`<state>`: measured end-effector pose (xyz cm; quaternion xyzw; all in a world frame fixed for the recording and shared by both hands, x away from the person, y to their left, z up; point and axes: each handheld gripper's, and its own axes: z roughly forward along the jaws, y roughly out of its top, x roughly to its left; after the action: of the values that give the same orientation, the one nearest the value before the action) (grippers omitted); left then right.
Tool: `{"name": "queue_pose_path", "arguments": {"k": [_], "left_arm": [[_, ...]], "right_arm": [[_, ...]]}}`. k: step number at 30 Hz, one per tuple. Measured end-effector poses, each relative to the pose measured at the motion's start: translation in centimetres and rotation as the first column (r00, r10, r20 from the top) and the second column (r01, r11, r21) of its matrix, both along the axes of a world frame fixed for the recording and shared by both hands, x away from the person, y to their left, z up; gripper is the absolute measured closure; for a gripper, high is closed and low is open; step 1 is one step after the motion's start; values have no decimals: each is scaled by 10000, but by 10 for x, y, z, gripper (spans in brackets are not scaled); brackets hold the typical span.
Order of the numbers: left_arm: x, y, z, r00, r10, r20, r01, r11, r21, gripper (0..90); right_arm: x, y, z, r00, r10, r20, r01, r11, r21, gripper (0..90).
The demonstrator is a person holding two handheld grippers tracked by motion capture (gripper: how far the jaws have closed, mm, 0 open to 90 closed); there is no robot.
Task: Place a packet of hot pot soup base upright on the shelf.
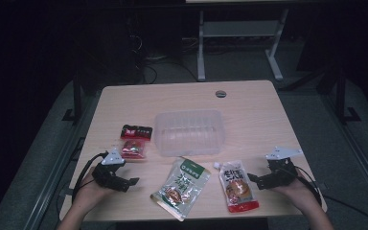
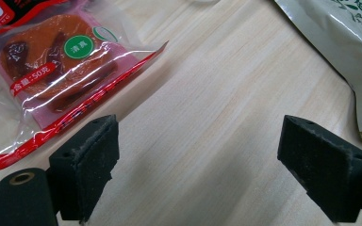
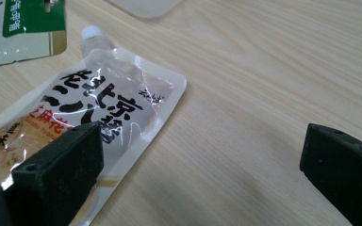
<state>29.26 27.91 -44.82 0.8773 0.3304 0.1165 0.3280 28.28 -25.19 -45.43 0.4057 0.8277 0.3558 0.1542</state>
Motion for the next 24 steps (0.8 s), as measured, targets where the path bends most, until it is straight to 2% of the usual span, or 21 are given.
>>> {"name": "queue_pose_path", "arguments": {"k": [6,12,16,17,18,21,24], "left_arm": [[0,0,6,9997,242,-72,-242,9997,-2,145],[4,0,17,9989,461,33,-461,9989,-18,270],[8,0,24,9978,663,-75,-664,9975,-246,440],[12,0,27,9978,662,-25,-663,9975,-254,440],[15,-1,30,9969,782,-67,-784,9964,-313,542],[23,-2,33,9967,805,-51,-807,9961,-358,696],[30,-3,34,9946,1010,-235,-1021,9935,-507,838]], "right_arm": [[-1,0,4,9998,-25,186,23,10000,81,0],[0,0,3,9999,-45,127,45,10000,68,0],[1,0,3,9998,-122,139,119,9998,172,0],[1,0,3,9998,-122,139,119,9998,172,0],[0,0,2,9999,-150,72,149,9998,146,0],[0,-1,1,9997,-235,20,234,9997,116,0],[-1,-2,2,9996,-270,21,270,9995,189,0]]}}
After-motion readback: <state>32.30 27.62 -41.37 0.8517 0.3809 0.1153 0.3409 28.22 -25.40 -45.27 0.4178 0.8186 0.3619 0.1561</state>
